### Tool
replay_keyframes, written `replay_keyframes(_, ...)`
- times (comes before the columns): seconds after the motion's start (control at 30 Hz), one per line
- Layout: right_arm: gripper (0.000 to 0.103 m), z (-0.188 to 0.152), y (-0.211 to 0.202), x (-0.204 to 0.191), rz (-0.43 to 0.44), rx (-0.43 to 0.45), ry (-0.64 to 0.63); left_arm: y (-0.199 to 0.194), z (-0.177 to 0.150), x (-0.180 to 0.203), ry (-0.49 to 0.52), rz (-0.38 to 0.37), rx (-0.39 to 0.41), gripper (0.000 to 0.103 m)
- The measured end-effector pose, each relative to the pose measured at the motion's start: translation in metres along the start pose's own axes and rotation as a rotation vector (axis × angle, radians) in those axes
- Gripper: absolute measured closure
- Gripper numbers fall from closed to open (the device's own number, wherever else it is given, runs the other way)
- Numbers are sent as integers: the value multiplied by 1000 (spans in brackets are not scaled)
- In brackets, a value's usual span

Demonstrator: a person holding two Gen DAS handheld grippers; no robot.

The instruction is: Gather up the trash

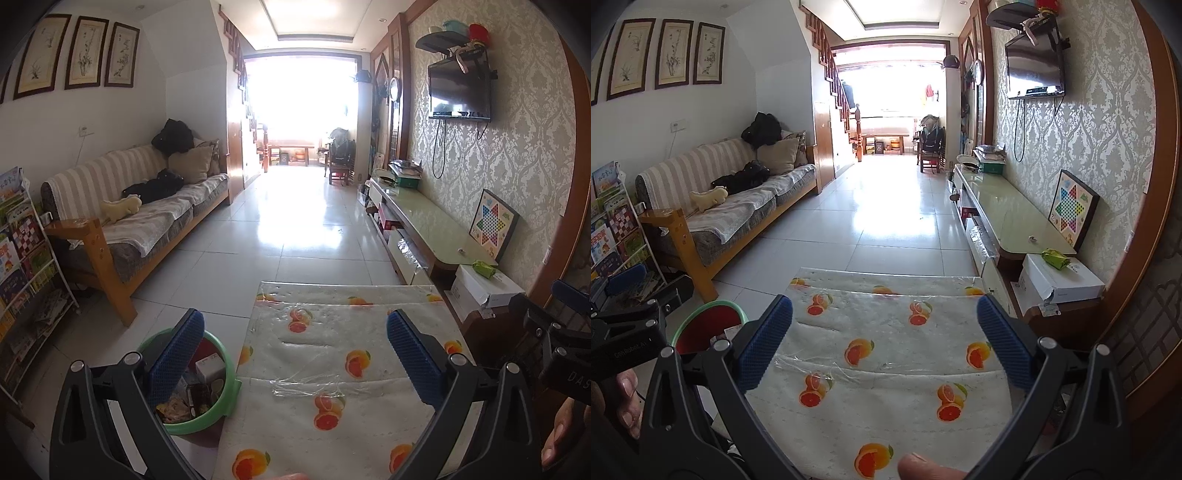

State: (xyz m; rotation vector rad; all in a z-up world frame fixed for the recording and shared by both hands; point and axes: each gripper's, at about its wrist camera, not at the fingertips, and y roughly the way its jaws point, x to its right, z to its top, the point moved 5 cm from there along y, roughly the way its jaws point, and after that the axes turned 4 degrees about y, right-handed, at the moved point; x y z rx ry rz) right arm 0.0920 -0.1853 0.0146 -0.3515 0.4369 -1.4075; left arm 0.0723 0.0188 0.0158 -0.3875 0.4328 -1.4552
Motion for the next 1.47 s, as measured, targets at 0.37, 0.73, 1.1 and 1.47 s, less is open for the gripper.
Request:
replay_keyframes(0.37, 5, 1, 0, -1, -2, -1, -3, 1, -2, 5, -2, -13, 1, 8)
replay_keyframes(0.73, 5, -1, 2, -2, 4, -11, -4, 0, 2, 8, -1, -15, 5, 8)
replay_keyframes(1.1, 5, -2, 3, 0, 1, -14, -1, -4, 3, 6, -37, -17, 11, 8)
replay_keyframes(1.47, 5, -3, 2, -1, 3, -10, -6, 0, 2, 11, -10, 0, 4, 8)
